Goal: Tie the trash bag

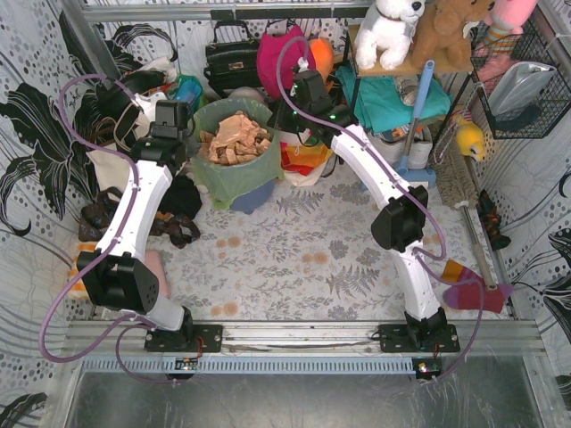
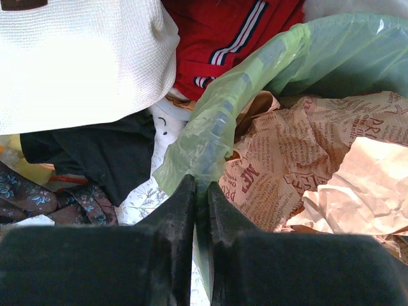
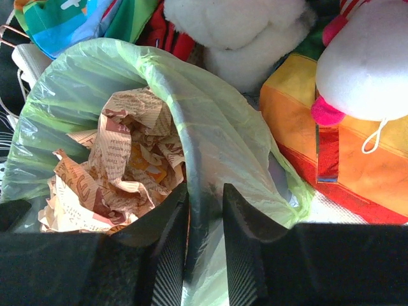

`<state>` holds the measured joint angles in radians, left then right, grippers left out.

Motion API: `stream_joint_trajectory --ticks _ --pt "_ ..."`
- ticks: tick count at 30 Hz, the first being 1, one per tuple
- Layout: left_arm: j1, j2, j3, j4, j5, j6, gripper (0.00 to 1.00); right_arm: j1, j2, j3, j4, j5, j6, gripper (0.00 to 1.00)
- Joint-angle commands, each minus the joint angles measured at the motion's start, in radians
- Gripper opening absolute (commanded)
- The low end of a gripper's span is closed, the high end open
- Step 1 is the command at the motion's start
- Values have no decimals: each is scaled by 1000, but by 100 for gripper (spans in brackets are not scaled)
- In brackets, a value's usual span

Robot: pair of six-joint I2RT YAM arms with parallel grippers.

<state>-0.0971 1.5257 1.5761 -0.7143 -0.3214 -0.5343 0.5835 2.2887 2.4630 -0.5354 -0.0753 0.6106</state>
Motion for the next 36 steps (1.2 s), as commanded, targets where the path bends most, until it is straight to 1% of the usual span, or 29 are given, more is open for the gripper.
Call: stream_joint_trajectory --ticks 1,6,11,17,19,22,25,29,31,33,36 --pt "10 10 30 24 10 19 1 7 13 43 5 -20 13 23" --pt "9 -8 28 30 39 33 0 13 -20 28 -2 -2 15 11" --pt "-1 -24 62 -1 95 51 0 25 -91 -26 -5 31 13 1" --pt "-95 -54 121 -67 100 75 0 44 -214 -128 -33 59 12 0" --pt "-128 -69 138 -90 111 76 0 54 -276 -187 -40 61 15 0" --pt "-186 -93 158 -121 127 67 0 74 -393 -318 -35 76 29 0" --pt "-281 -120 165 -149 97 54 0 101 -524 -459 -32 117 48 0" --pt "-456 -146 142 -170 64 20 0 135 -730 -654 -48 182 90 0" --pt "-532 -153 133 -180 54 -1 0 153 -847 -780 -54 198 124 0" --pt "-602 -158 124 -182 51 -19 0 183 -933 -863 -79 231 150 0" --pt "-697 -159 105 -181 47 -34 0 235 -1031 -936 -139 261 185 0"
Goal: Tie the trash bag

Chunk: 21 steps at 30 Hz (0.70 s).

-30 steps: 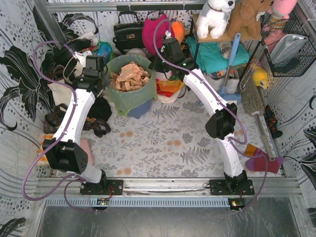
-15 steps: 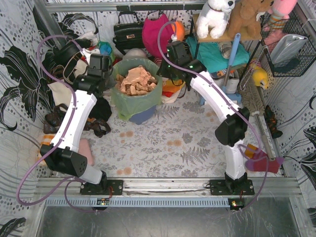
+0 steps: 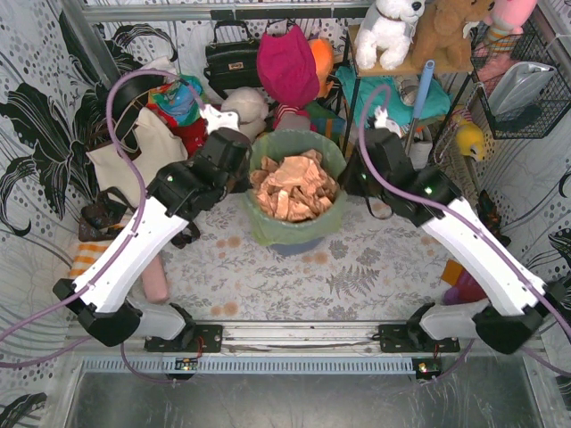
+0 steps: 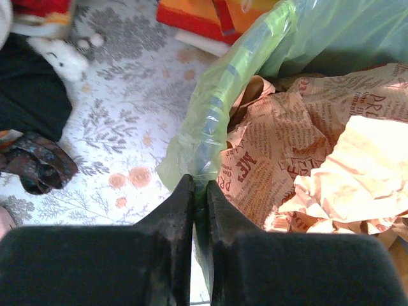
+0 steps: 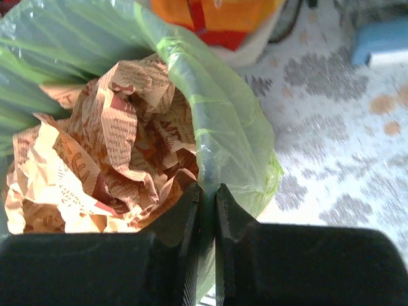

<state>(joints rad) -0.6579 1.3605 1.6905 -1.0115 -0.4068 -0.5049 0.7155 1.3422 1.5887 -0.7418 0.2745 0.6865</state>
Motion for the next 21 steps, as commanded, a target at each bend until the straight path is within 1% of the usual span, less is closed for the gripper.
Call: stream_joint_trajectory --ticks 1,4,8,15,18,19,20,21 --pt "-161 9 -16 118 132 -67 0 113 -111 -81 50 -90 121 0" --pt "-218 20 -32 136 137 -74 0 133 -179 -142 8 -103 160 0" --pt "-262 33 -52 148 151 -86 0 143 -237 -192 -37 -153 195 0" --pt "-270 -12 -170 216 150 -97 0 145 -283 -264 -67 -182 213 0" --pt "-270 -12 -189 198 127 -107 9 145 -293 -285 -61 -167 212 0" --pt "-270 -9 -191 190 112 -110 15 145 -293 -286 -59 -157 210 4" --pt "-270 -8 -193 180 97 -115 23 145 -293 -285 -58 -150 207 13" --pt "-270 -9 -193 174 83 -118 27 145 -296 -283 -57 -131 204 22"
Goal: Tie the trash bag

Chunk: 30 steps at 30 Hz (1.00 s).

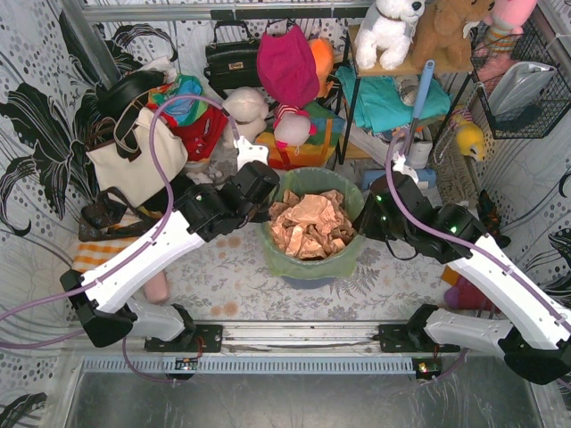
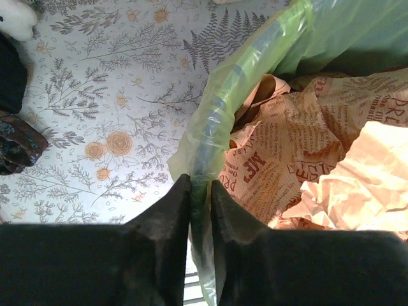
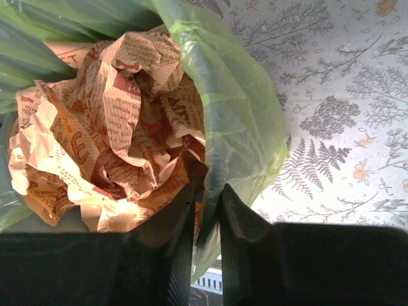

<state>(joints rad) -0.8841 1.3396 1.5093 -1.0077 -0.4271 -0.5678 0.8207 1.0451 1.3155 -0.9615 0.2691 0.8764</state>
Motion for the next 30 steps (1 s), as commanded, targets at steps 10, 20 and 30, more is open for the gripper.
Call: stream_joint_trajectory --ticks 10,20,30 --pt "-42 -89 -12 236 -84 -54 59 40 68 155 116 60 -108 59" --pt "-31 -238 -118 184 -230 -170 60 -15 96 256 47 209 -236 72" --pt "-1 -421 -490 260 -33 -463 54 -243 84 172 59 51 -327 71"
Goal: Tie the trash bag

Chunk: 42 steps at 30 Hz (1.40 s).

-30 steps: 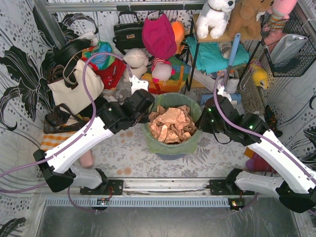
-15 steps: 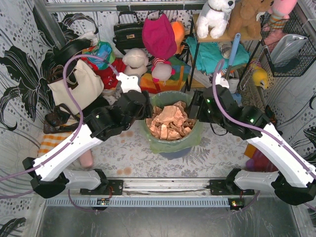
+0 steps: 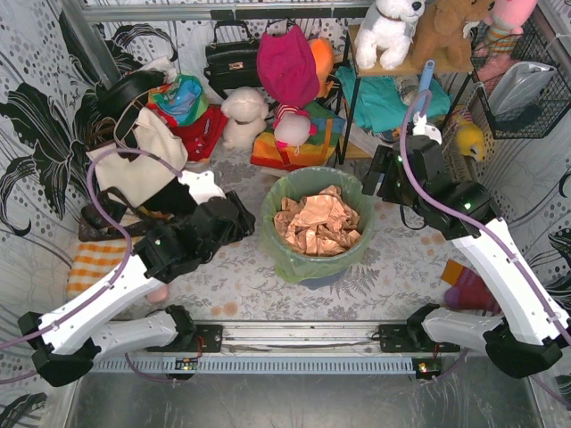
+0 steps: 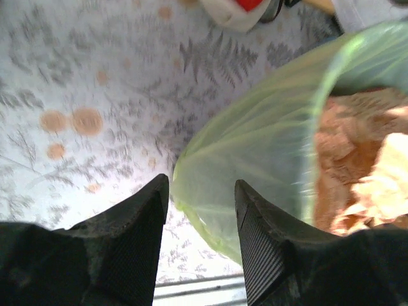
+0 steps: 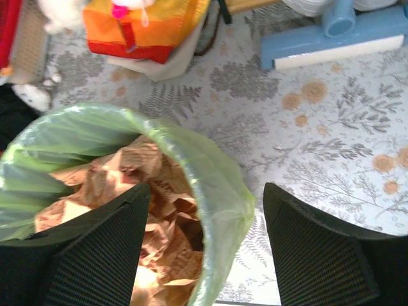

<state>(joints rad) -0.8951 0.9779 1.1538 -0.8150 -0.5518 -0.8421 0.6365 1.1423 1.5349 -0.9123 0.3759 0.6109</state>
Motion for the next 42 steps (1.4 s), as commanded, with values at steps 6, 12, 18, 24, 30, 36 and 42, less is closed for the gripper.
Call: stream_joint_trajectory --ticks 6,12,18,24,30,36,42 --pt "13 -212 -439 232 200 -411 52 -181 -25 -139 59 -174 -101 69" --pt "22 -157 -600 463 313 -420 51 -273 -28 -233 141 -415 -105 56" --pt "22 2 -646 674 395 -405 51 -273 -21 -232 116 -481 -105 45" --pt "35 99 -596 678 365 -348 51 -273 -51 -212 24 -425 -104 45" --pt "52 150 -672 809 423 -371 50 -273 -76 -222 -14 -378 -107 46" --pt "56 154 -785 1016 468 -377 51 -273 -75 -248 -1 -374 -105 46" --pt "58 164 -858 1137 492 -397 58 -273 -75 -265 4 -362 -104 46"
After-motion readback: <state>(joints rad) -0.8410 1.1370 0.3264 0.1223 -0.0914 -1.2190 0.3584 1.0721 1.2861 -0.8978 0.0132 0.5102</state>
